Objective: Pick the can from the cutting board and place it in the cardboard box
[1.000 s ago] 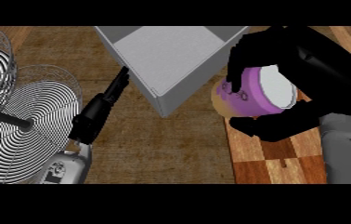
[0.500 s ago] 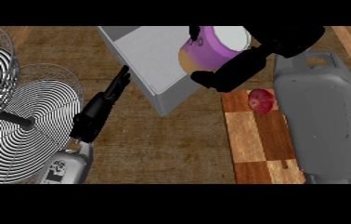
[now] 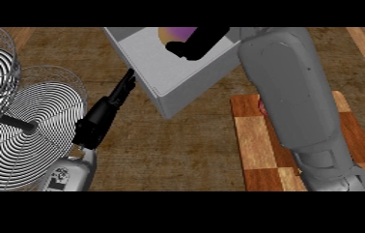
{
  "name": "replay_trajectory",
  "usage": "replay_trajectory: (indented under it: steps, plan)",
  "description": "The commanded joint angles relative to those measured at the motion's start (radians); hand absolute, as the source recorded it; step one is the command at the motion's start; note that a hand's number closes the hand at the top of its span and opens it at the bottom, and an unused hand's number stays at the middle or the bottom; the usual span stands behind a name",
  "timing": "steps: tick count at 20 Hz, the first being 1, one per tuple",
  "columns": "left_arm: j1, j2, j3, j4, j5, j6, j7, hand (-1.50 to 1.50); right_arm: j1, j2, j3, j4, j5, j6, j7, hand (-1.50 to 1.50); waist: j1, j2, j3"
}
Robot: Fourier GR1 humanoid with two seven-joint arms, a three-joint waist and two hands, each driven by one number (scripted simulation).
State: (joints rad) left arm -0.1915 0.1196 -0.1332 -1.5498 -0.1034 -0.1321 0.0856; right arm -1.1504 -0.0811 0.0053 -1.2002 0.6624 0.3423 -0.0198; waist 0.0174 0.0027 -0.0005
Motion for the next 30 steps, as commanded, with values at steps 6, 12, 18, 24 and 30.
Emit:
replay_trajectory:
  steps: [6,12,18,24,30]
  plan:
    - [-0.025,-0.002,0.003,-0.007,0.004,-0.028,0.011,0.00,-0.115,0.047,0.055,0.389,0.171,-0.248,-0.156,1.50,0.019,0.008,0.000]
    - [-0.086,-0.016,0.021,0.059,-0.002,-0.024,0.008,0.00,-0.176,0.080,0.073,0.610,0.175,-0.356,-0.183,1.50,0.022,0.012,-0.001]
    - [-0.028,-0.044,-0.024,-0.005,-0.026,-0.005,0.024,0.00,-0.172,0.081,0.022,0.762,0.035,-0.274,-0.140,-1.50,0.035,0.010,0.000]
    - [-0.045,-0.067,-0.055,0.000,-0.042,-0.009,0.032,0.00,-0.190,0.081,-0.055,0.884,-0.031,-0.330,-0.274,-1.50,0.050,0.021,0.000]
    - [-0.043,-0.023,0.005,0.015,-0.013,-0.030,-0.010,0.00,-0.172,0.081,-0.267,0.848,-0.247,-0.343,-0.347,-1.50,0.037,0.021,0.001]
